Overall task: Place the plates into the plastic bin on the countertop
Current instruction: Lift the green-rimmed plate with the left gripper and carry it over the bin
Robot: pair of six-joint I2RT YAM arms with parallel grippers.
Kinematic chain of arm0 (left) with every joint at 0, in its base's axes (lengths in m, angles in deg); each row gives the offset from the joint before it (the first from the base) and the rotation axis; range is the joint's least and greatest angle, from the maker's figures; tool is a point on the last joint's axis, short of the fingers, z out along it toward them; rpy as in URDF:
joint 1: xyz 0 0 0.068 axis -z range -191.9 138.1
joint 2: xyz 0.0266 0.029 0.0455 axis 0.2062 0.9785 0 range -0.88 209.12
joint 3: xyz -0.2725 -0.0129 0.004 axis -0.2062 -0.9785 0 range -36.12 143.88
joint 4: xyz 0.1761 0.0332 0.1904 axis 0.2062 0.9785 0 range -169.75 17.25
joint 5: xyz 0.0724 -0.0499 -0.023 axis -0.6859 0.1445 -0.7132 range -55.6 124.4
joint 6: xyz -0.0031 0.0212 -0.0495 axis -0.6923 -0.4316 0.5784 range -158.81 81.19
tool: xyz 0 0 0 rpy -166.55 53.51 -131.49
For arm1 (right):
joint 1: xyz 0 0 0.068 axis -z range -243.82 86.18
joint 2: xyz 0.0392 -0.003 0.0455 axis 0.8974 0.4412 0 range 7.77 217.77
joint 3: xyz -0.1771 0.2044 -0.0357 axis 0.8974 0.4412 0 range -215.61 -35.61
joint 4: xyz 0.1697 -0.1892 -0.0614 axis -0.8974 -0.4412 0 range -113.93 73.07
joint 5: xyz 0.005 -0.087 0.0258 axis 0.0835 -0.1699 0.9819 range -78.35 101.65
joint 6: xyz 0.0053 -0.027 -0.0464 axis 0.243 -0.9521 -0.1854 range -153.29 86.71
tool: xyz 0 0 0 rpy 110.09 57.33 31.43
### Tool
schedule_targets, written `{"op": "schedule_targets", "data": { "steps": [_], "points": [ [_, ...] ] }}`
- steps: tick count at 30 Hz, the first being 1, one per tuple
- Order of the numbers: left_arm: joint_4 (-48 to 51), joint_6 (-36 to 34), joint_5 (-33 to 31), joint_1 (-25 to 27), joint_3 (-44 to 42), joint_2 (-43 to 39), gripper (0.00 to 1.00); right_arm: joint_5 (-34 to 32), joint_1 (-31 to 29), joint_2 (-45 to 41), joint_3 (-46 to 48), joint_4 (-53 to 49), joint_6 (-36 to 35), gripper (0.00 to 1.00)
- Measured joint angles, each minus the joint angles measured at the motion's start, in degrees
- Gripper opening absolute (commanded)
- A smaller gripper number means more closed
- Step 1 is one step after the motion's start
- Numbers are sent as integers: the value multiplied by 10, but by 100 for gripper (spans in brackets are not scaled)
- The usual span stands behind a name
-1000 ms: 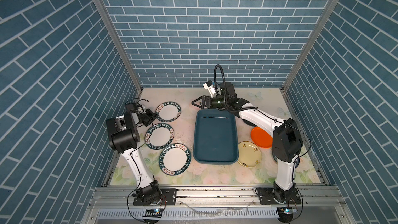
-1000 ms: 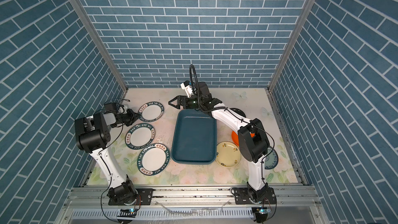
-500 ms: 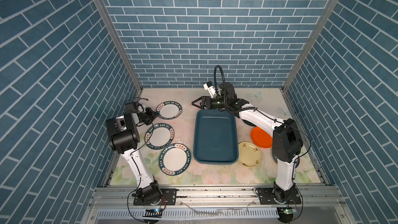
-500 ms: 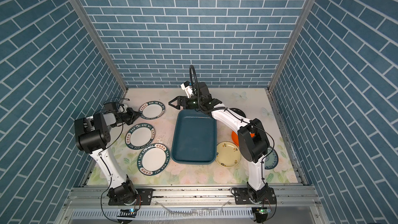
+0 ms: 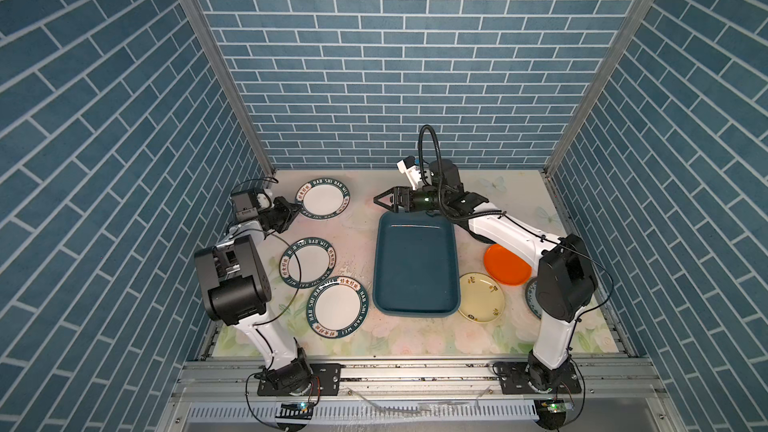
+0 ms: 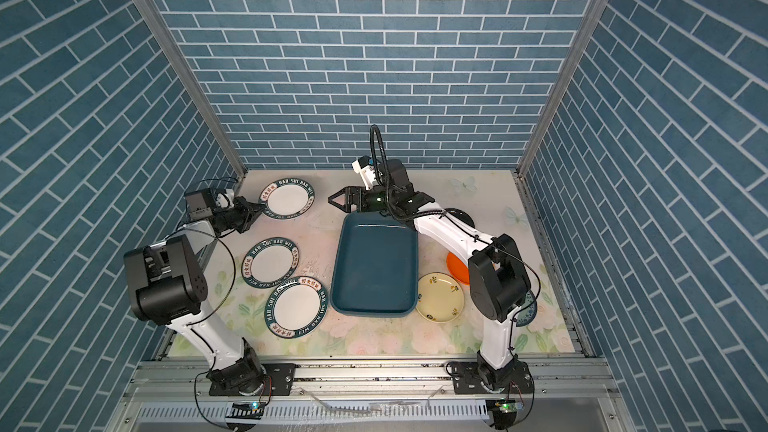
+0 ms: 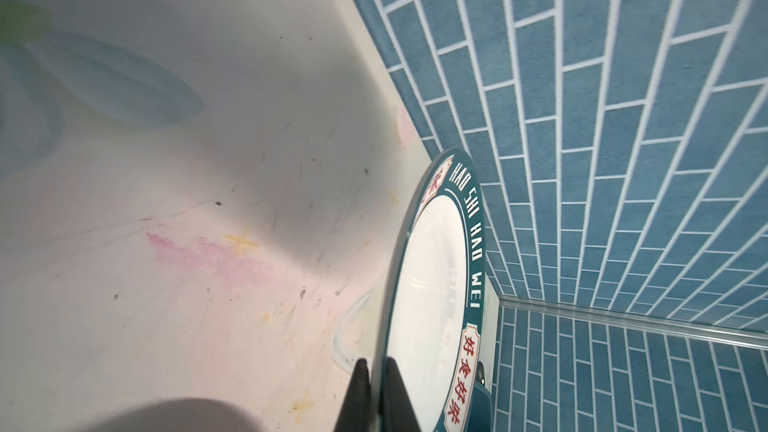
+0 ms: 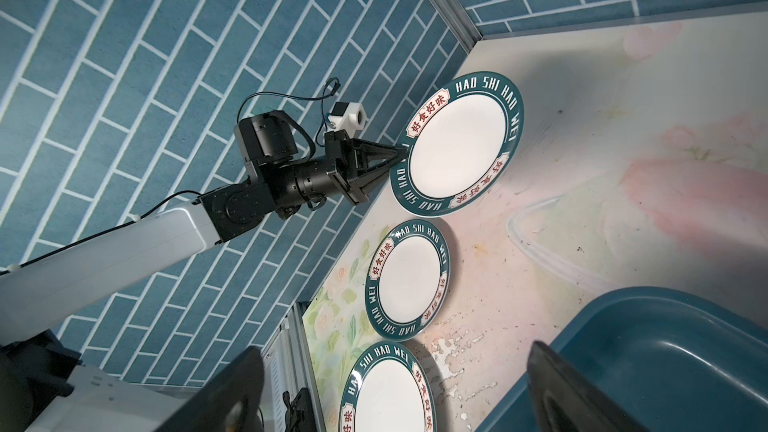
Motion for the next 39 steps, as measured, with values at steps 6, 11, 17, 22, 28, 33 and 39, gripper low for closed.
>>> {"op": "schedule_targets", "data": {
  "steps": [6,11,17,22,28,33,39],
  "points": [
    [25,-8,-1,50,-4,-82,0,-16,0,-10,0,-6,-18,98],
    [49,-14,-1,79,-6,-140,0,-36,0,-25,12,-15,-34,98],
    [87,-24,-8,103,-6,-198,0,-61,0,-57,42,-16,-40,98],
    [130,-37,-15,150,5,-210,0,-79,0,-83,52,-15,-54,98],
    [168,-39,-33,203,19,-210,0,-126,0,-132,79,-16,-69,98],
    [194,-41,-40,249,40,-209,0,-196,5,-177,123,-17,-70,99],
    [228,-62,-44,317,68,-177,0,-252,18,-214,157,-24,-80,98]
  ]
}}
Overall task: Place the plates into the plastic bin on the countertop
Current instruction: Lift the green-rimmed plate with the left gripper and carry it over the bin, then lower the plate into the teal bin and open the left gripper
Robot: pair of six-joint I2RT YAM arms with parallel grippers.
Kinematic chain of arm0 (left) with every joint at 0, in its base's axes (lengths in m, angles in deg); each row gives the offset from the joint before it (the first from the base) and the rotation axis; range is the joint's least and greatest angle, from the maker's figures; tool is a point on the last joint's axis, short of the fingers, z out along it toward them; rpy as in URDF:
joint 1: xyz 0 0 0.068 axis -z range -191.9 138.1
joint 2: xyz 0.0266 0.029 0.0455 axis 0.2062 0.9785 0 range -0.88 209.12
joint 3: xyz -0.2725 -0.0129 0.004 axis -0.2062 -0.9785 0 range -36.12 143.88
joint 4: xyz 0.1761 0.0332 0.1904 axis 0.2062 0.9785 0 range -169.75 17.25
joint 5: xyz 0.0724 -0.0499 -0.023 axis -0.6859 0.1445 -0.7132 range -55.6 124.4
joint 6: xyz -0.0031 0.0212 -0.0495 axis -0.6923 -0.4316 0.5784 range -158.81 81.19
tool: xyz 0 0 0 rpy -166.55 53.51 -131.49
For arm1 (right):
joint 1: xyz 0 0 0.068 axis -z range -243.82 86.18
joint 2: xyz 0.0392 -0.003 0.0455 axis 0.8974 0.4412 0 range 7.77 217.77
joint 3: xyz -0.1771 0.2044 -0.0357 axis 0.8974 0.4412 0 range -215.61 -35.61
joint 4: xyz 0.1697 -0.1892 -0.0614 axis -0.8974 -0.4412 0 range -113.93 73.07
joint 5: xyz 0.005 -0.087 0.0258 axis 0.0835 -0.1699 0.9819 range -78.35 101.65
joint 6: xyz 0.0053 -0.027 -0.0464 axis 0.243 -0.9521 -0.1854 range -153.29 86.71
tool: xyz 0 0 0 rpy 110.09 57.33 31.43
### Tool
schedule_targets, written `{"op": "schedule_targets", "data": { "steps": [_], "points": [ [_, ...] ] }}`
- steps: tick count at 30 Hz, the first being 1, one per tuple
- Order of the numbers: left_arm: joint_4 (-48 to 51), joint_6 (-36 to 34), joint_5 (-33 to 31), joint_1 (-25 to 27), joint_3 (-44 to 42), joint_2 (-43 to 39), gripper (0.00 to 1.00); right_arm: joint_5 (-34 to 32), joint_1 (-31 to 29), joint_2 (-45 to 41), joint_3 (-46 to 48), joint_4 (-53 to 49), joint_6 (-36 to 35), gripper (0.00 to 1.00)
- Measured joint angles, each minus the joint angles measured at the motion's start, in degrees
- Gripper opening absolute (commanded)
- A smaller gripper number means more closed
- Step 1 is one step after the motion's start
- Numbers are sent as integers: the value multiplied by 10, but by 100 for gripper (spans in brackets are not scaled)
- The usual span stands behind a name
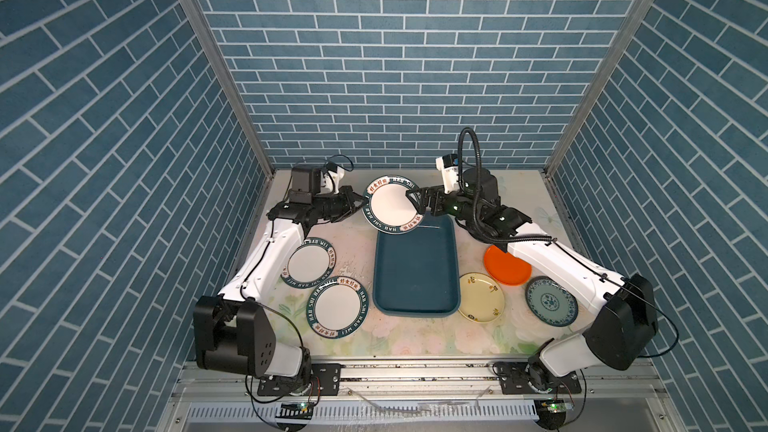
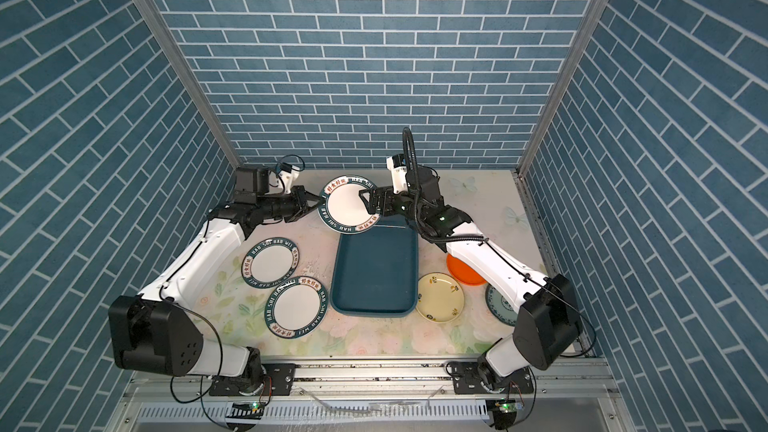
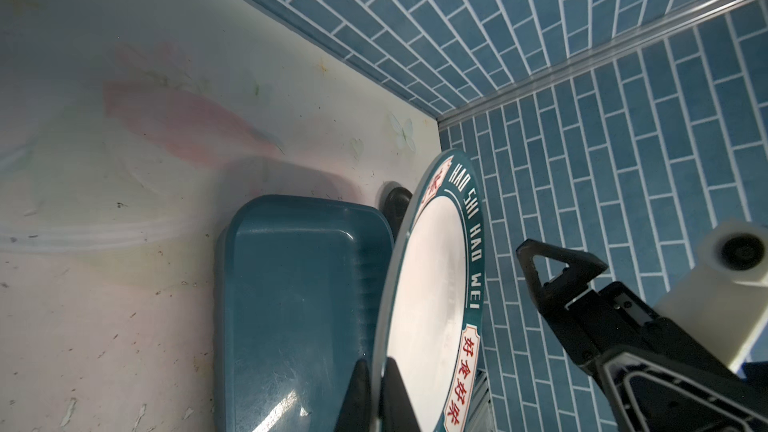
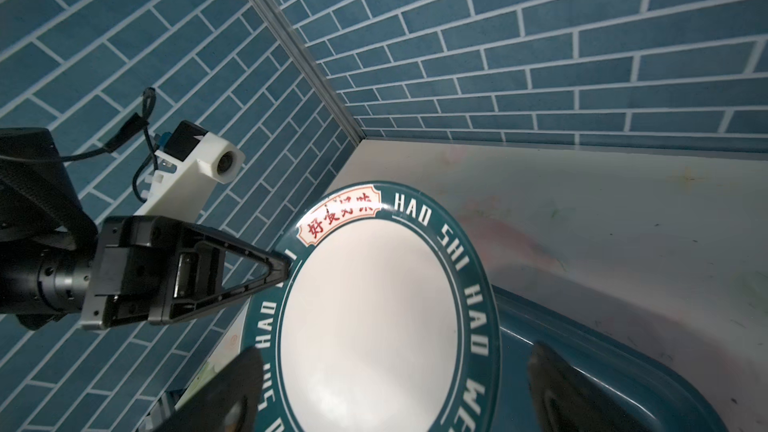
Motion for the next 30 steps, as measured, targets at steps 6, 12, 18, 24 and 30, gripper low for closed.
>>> {"op": "schedule_targets", "data": {
  "steps": [6,12,18,24,30],
  "points": [
    [39,-27,-19,68,8,58,0,-31,5,-26,17,-2,-4,99],
    [52,-42,-39,109,8,99,0,-54,9,-52,45,-4,-4,98],
    [56,-65,-64,129,8,133,0,-78,12,-66,53,-5,-4,99],
    [53,-73,-84,137,7,167,0,-91,14,-71,58,-6,-4,98],
    [18,-70,-86,144,-12,198,0,-104,16,-73,66,-3,-4,98]
  ]
}}
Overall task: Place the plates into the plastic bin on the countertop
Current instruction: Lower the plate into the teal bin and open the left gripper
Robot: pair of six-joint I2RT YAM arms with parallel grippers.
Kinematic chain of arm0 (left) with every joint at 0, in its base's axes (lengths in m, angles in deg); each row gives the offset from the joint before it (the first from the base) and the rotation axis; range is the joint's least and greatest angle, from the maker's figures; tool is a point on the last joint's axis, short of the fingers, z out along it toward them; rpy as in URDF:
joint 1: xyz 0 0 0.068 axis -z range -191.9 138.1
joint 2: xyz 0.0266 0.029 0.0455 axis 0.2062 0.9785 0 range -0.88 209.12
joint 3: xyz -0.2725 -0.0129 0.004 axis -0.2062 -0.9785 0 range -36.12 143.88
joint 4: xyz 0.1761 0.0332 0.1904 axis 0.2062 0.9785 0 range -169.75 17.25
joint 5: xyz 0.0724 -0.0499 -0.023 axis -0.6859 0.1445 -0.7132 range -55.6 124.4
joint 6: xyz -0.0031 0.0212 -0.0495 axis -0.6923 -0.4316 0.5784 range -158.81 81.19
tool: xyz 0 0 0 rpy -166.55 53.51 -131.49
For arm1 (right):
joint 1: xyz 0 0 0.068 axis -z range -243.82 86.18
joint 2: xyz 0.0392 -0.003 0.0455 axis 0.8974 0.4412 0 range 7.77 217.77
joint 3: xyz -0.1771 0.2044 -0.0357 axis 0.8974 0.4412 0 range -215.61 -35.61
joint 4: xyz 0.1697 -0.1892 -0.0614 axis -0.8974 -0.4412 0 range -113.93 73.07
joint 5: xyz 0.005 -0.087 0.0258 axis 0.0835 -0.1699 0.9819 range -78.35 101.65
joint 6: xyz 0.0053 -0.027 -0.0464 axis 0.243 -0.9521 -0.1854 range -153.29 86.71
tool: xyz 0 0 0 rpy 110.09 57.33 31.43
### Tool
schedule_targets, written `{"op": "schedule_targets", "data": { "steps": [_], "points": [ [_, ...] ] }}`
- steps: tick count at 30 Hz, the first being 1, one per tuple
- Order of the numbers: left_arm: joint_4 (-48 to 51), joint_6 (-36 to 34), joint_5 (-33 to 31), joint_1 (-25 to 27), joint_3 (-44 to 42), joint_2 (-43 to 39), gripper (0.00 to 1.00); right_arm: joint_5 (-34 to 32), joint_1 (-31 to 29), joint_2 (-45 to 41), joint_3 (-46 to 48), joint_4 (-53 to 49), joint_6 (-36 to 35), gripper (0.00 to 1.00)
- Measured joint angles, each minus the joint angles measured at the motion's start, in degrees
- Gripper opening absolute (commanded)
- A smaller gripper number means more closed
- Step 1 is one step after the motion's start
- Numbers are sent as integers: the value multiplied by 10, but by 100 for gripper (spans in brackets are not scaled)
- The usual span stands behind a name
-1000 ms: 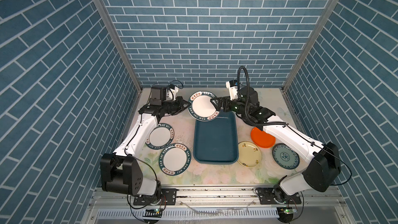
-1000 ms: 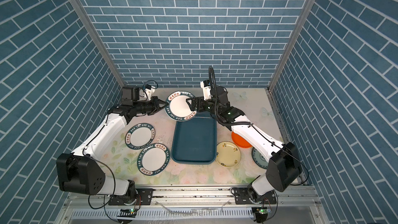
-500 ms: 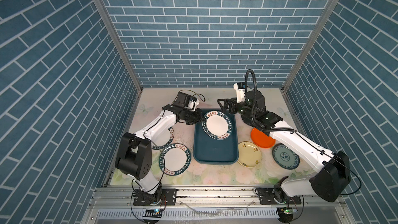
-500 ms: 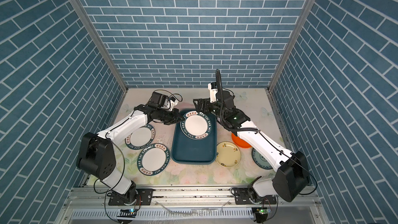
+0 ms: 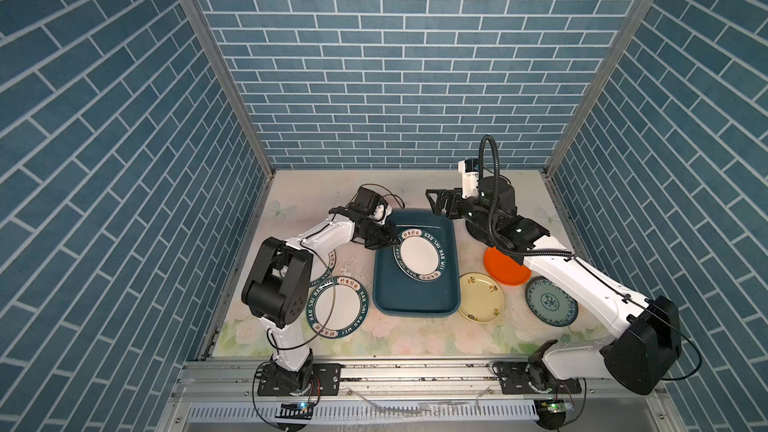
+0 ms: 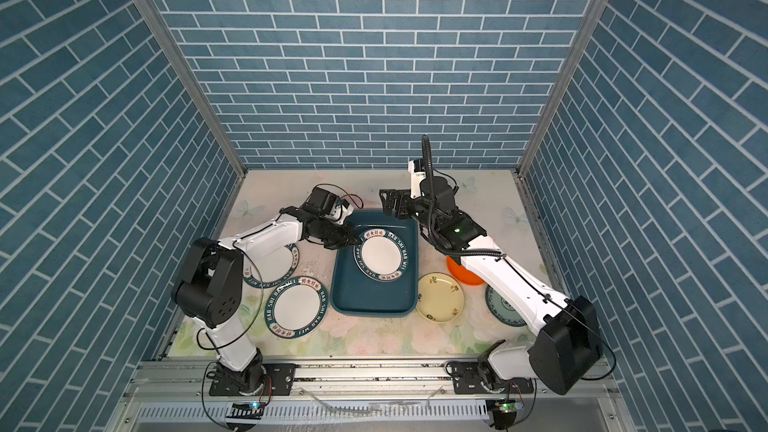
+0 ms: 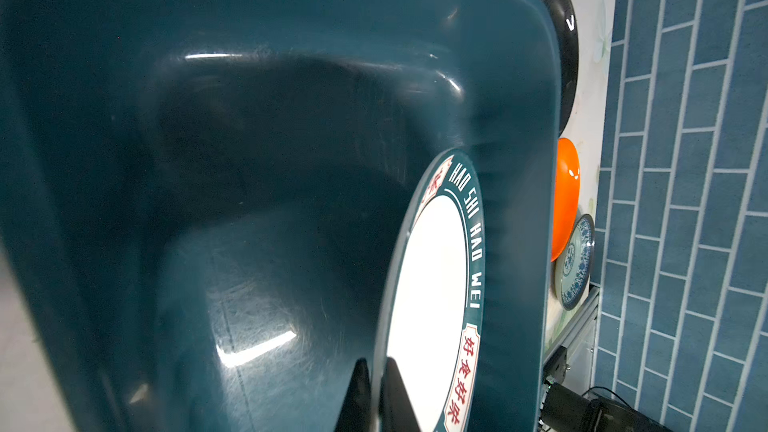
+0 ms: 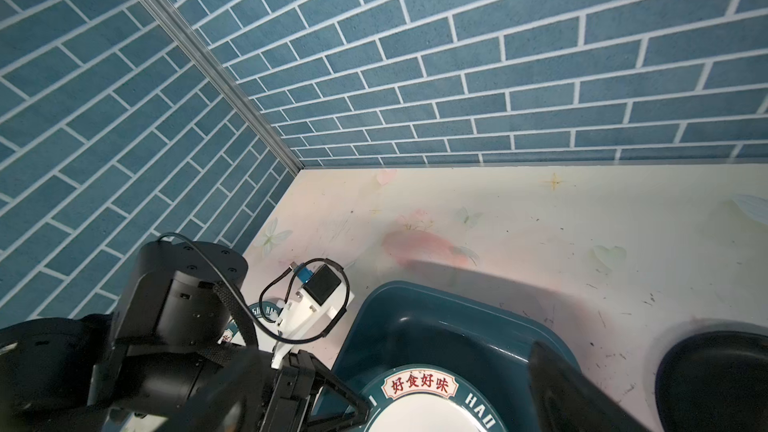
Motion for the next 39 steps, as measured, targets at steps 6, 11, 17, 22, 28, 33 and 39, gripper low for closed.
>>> {"op": "schedule_targets", "data": {
  "steps": [6,11,17,22,28,33,39],
  "points": [
    [-18,3,0,1,-4,26,0,-5,3,0,0,1,0,99],
    [-21,-1,-1,4,-4,28,14,-6,5,0,0,2,0,98],
    [-16,-9,-11,6,-2,33,29,-9,7,0,0,2,1,98],
    [-5,-9,-20,7,0,35,37,-10,9,0,0,5,1,98],
    [6,-9,-33,11,18,35,59,-11,10,0,0,6,2,99],
    [11,-19,-52,21,24,20,75,-11,10,1,0,6,2,98],
    [27,-33,-67,19,49,-50,89,-9,11,13,-2,6,2,98]
  ]
}}
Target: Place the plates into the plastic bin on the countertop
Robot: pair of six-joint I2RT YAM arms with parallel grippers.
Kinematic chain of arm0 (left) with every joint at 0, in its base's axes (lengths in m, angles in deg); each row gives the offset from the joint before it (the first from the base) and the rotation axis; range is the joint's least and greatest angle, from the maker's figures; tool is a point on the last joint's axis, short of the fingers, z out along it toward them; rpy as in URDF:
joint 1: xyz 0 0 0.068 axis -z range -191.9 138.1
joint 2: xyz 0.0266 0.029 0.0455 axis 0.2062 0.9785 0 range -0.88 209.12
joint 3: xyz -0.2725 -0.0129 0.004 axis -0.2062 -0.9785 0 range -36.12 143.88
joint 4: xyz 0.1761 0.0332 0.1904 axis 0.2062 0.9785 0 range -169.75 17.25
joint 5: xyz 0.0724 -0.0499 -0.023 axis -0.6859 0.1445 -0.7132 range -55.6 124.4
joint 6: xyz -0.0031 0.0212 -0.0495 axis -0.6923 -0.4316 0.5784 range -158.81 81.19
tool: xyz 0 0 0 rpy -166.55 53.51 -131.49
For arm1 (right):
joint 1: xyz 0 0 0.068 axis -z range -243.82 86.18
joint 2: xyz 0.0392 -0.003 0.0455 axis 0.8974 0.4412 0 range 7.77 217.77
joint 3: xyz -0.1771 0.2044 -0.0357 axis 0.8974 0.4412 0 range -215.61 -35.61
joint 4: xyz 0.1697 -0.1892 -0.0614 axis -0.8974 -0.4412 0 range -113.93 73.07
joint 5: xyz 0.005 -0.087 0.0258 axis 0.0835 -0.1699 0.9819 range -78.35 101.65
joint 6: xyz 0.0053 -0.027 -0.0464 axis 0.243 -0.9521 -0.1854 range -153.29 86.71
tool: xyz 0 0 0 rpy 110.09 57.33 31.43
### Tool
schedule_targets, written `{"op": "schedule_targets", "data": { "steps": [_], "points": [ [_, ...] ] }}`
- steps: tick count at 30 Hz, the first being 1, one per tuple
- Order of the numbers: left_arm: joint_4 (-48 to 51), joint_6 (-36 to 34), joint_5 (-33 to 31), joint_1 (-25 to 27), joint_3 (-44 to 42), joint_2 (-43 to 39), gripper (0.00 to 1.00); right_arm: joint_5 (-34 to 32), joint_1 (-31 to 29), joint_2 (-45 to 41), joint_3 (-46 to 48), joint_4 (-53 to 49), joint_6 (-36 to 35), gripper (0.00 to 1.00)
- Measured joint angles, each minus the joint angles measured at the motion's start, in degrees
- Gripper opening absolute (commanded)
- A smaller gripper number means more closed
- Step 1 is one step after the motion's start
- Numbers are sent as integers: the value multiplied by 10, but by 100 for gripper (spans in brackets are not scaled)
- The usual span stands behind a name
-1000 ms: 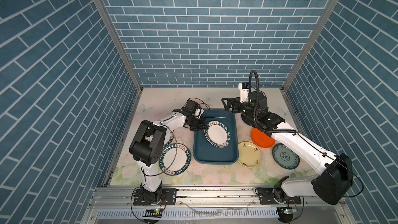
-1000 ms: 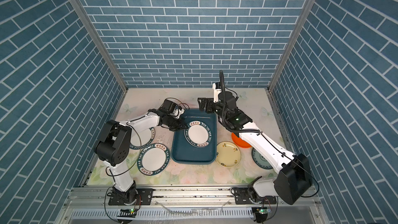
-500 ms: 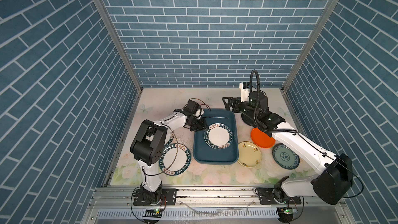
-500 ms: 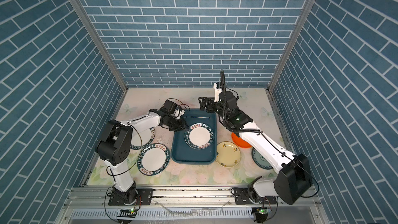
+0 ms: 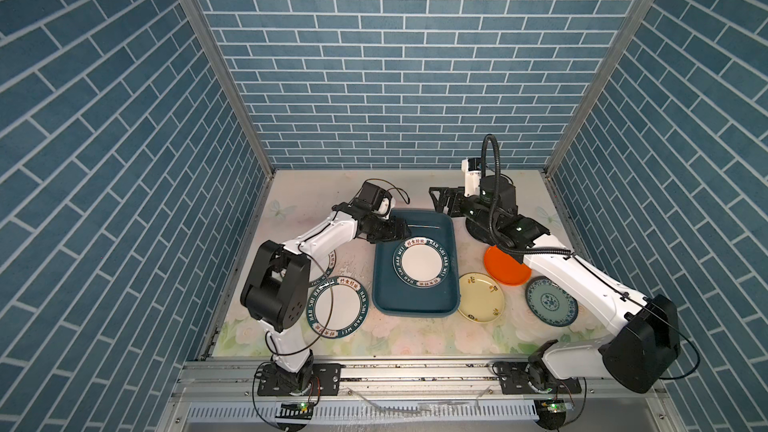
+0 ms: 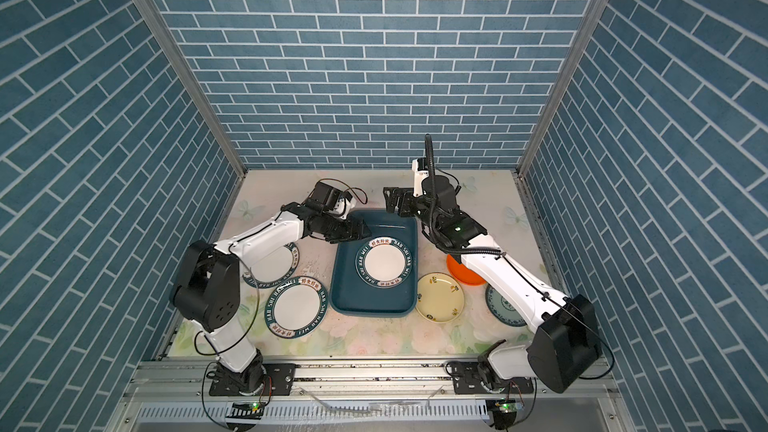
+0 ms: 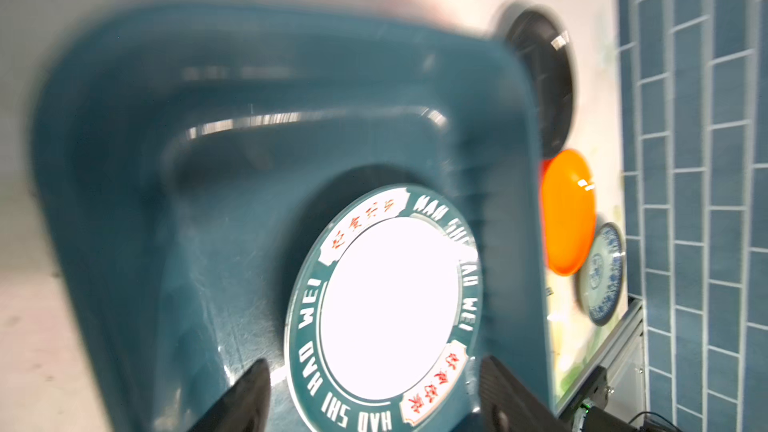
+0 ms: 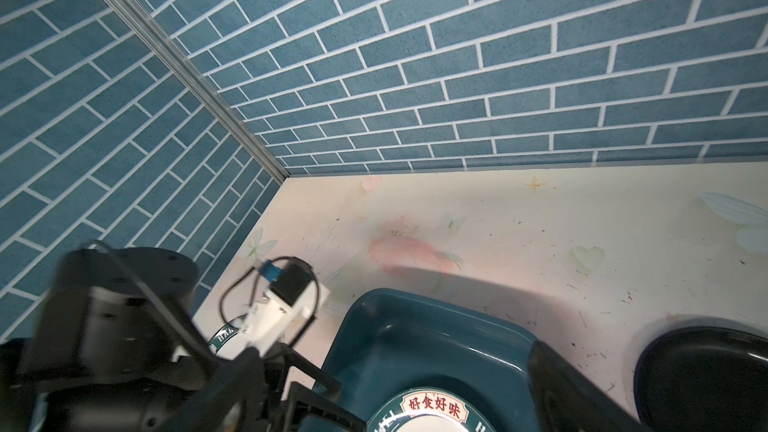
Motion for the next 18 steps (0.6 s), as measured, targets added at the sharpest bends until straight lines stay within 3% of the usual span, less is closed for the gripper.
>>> {"op": "schedule_targets", "data": {
  "steps": [7,18],
  "points": [
    [-19,16,-4,-49,-21,-117,100,16,0,34,-9,0,0,99],
    [-31,97,-2,-269,-212,-243,100,115,-10,103,-82,27,-1,99]
  ]
}}
